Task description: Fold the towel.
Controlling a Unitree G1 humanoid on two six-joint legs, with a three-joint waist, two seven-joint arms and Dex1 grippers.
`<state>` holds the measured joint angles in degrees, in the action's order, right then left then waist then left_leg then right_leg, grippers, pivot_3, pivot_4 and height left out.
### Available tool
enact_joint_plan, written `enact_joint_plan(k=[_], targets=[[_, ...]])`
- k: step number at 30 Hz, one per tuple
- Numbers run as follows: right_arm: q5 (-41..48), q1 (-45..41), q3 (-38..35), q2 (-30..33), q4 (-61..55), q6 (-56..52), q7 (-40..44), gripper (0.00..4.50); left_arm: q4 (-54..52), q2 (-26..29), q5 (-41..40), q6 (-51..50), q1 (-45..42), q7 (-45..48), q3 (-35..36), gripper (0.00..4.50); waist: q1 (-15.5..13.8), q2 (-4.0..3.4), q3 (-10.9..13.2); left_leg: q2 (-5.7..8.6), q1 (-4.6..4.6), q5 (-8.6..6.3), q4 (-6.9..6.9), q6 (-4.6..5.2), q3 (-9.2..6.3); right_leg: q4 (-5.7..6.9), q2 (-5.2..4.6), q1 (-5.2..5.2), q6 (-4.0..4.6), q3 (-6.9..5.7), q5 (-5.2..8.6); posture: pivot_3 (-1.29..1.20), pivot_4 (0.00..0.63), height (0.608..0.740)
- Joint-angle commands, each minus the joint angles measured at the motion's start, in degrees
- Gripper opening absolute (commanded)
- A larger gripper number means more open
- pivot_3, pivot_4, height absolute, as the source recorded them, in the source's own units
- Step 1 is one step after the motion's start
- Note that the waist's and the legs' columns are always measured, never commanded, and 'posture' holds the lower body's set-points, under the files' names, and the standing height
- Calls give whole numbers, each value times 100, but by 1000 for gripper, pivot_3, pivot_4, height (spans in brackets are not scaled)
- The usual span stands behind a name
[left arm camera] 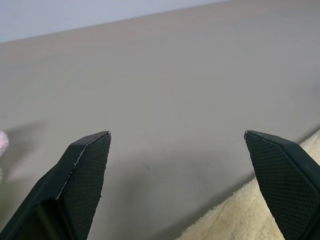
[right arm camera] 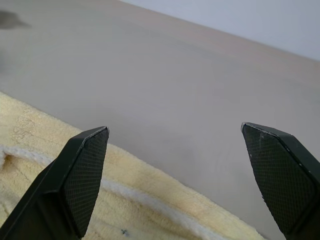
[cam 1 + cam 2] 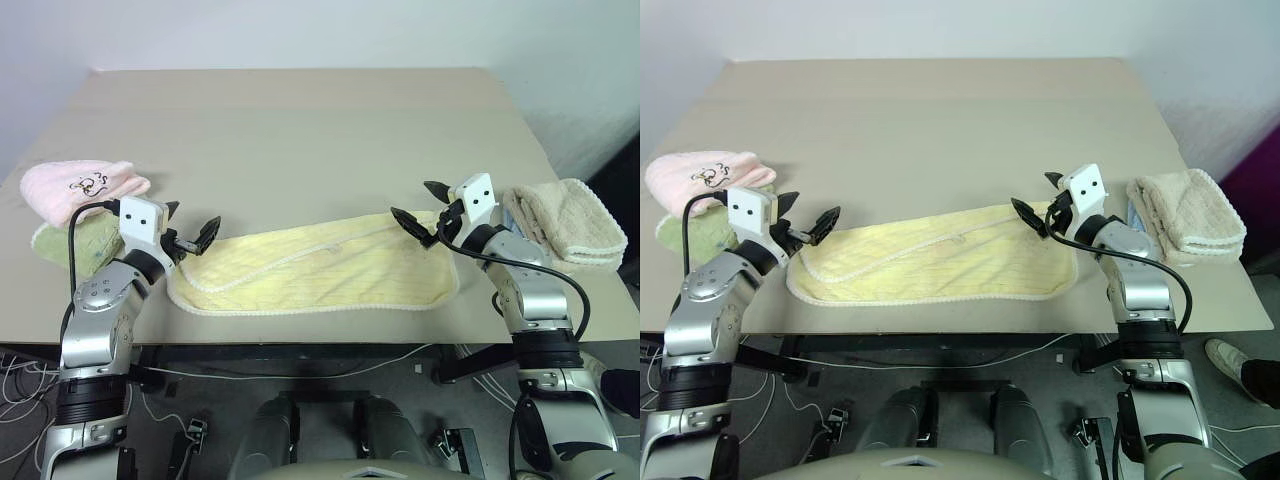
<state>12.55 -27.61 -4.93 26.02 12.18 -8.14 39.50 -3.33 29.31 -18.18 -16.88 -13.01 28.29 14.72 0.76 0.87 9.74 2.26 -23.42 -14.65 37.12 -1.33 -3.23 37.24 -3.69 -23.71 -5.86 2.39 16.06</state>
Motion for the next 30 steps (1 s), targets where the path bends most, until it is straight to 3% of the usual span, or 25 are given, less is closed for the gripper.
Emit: enact_joint_plan(k=[1, 18, 30], targets=[[22, -196, -3, 10, -10, 156, 44, 4462, -327, 92, -55, -11, 100, 25, 95, 4500, 0, 0, 0, 0, 0, 0, 0, 0, 0, 1, 0, 0, 0, 0, 0, 0, 150, 740], [64, 141, -262, 268, -237, 199, -26, 4462, 182, 225, 100, 278, -264, 694, -308, 4500, -3, 0, 0, 1, 0, 0, 0, 0, 0, 0, 0, 1, 0, -1, 0, 0, 150, 740], [115, 441, -242, 452, -540, 45, 64, 4462, 76, 1661, 346, 649, -65, 2695, -894, 4500, 8, -4, 2, -2, 1, 0, -3, 0, 1, -2, -2, 1, 2, 1, 1, 0, 150, 740]])
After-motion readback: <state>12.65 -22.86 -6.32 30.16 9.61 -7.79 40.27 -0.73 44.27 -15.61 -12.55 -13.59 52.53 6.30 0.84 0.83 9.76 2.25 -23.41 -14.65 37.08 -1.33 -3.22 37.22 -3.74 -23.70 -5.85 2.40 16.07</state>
